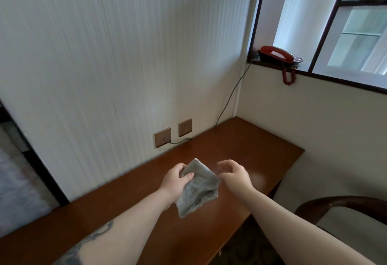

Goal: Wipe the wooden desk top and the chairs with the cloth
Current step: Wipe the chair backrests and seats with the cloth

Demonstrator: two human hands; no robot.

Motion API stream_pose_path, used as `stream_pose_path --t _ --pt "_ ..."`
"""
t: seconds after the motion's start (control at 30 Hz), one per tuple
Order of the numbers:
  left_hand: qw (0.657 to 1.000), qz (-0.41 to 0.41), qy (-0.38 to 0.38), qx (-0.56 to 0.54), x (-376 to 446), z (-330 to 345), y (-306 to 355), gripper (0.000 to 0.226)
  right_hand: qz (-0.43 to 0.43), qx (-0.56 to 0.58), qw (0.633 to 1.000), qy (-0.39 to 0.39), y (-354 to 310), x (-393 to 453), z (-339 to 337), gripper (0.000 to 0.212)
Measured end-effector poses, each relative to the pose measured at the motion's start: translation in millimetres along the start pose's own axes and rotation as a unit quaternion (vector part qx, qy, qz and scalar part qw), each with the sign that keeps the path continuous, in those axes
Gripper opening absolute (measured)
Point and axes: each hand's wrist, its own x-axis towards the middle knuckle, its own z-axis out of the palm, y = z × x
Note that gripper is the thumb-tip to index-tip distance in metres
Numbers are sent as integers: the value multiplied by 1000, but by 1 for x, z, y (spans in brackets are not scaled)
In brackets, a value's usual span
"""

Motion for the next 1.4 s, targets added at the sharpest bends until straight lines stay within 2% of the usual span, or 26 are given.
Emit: stream_pose_path --t 0.07,0.13,0.17,0.27,0.37,0.57,0.77,1.03,1.4 --pt "999 24 -25 24 0 6 5 7 -18 46 995 -83 -6 -4 5 38" --pt "996 51 -55 50 1 11 10 4 -56 14 992 -114 -7 -7 12 49" --pt "994 63 -62 61 3 14 12 2 -77 -16 992 -102 -7 -8 12 45" --pt "991 78 -75 85 6 17 17 7 -85 -76 992 -47 -3 -11 3 17" --pt "985 77 -109 112 5 22 18 13 -54 -92 994 -25 8 -16 -15 7" --pt "964 84 -181 173 6 56 10 9 29 -123 992 -18 42 -40 -52 9" --pt "939 134 -238 210 -1 124 49 5 112 -162 980 39 68 -75 -104 21" --pt "901 192 -300 250 -18 203 95 10 124 -261 955 71 99 -107 -167 19" --pt "886 207 -335 245 -56 298 125 17 165 -254 952 46 157 -140 -242 21"
